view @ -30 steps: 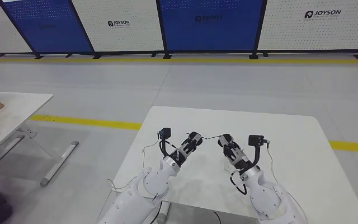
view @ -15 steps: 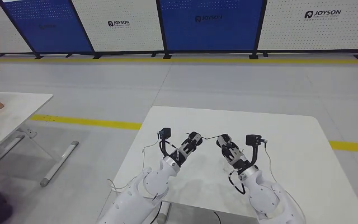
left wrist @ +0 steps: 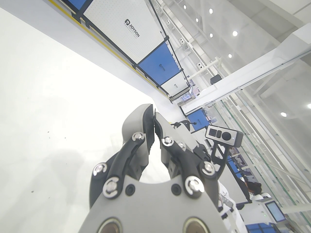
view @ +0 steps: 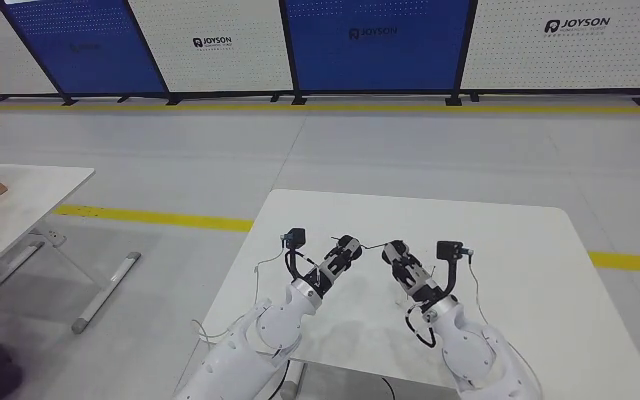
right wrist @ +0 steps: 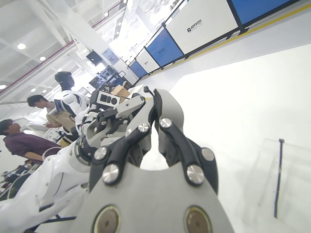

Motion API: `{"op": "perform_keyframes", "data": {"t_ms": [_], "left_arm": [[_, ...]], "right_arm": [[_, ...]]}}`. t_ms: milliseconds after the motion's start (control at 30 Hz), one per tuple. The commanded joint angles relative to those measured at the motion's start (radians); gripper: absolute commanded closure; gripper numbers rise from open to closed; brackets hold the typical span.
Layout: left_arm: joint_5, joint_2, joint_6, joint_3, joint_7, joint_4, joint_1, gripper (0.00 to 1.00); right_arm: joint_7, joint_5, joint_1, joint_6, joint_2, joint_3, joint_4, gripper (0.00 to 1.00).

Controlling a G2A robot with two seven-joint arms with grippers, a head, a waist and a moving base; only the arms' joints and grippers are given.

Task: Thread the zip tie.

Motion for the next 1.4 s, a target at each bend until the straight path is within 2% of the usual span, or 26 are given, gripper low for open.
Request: {"op": "perform_keyframes", "data": {"t_ms": [0,267,500,833,1033,1367], "left_arm": [[0.000,0.000,0.000,0.000,0.000,0.000,0.000,1.00],[0.000,0.000,0.000,0.000,0.000,0.000,0.000,1.00],[0.000,0.000,0.000,0.000,0.000,0.000,0.000,1.00],[0.000,0.000,0.000,0.000,0.000,0.000,0.000,1.00],[0.000,0.000,0.000,0.000,0.000,0.000,0.000,1.00],[0.000,0.000,0.000,0.000,0.000,0.000,0.000,1.00]], "right_arm": [[-0.005,0.006,0.001,-0.003,-0.001,-0.001,0.003,1.00],[-0.034,0.057,0.012,-0.019,-0.010,-0.019,0.047,1.00],[-0.091,0.053,0.022,-0.011,-0.016,-0.022,0.081,1.00],[-0.068,0.077,-0.007,-0.055,-0.011,-0.002,0.055,1.00],[-0.089,0.091,-0.043,-0.055,-0.002,0.026,0.010,1.00],[-0.094,0.091,-0.047,-0.054,-0.001,0.030,0.008,1.00]]}}
